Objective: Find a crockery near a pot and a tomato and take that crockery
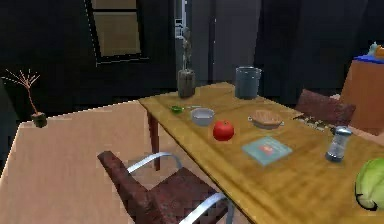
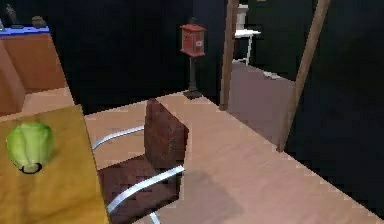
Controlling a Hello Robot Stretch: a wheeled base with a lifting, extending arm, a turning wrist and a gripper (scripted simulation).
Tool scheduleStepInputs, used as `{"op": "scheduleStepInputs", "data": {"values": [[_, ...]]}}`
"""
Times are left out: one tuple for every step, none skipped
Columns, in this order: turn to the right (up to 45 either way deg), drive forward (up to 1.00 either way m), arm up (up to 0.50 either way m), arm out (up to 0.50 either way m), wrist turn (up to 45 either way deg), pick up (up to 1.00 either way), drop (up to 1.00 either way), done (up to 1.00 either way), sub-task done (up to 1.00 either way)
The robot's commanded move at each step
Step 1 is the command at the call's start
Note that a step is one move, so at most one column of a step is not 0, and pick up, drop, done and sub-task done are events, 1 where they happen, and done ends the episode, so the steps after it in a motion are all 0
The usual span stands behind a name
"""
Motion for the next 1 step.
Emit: {"op": "scheduleStepInputs", "data": {"values": [[45.0, 0.0, 0.0, 0.0, 0.0, 0.0, 0.0, 0.0, 0.0]]}}
